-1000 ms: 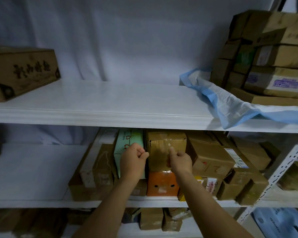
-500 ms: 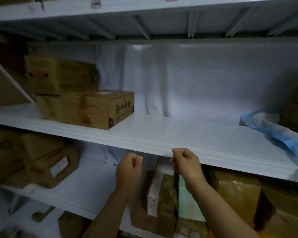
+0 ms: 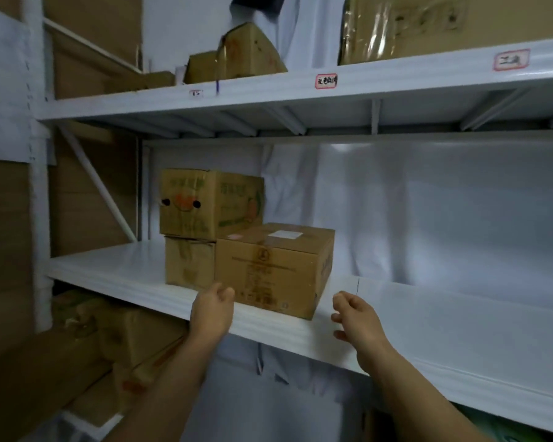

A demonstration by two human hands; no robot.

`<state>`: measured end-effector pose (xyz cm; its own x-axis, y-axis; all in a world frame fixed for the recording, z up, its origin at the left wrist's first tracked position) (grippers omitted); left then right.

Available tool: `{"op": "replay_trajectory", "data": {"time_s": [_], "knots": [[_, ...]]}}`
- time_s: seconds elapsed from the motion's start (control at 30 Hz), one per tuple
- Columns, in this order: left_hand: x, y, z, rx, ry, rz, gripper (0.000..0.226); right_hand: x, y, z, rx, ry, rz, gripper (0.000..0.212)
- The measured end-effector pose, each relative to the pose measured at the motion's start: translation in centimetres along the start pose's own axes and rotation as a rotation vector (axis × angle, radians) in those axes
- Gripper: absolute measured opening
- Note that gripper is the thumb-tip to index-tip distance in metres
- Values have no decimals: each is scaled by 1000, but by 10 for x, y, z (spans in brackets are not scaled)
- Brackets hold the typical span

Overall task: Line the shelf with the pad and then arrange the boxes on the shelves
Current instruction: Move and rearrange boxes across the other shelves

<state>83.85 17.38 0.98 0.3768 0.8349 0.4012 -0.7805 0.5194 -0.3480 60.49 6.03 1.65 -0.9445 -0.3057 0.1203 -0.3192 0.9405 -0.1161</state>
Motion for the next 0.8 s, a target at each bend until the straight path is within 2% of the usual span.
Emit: {"op": "replay_trajectory", "data": {"time_s": [0.23,0.43,0.57,0.8], "knots": [[-7,-75,-16,61,37,-33,35,-38,-28,-13,-27,60,-9,39],[-30,-113,-26,66,67,-96,47,-57,-51,-17,-41,15,-70,40],[-35,-123,-33,108,119,-48,52,-63,-61,-16,-9,37,-58,39],[-32,-109,-21,104,225,11,35,-58,-61,-12,-26,-16,12,43]]}}
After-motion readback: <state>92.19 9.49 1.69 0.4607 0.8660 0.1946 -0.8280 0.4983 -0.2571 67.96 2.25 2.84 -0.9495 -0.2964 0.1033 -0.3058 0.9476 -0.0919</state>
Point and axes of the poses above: each hand's wrist, its own y-axis away from the middle knuckle, its own x-axis out of the back of the hand, z = x × y, the point moved 6 cm from there along -y, towards the middle knuckle, and after that the axes turned 1 degree about -x, right-handed, at the moved point
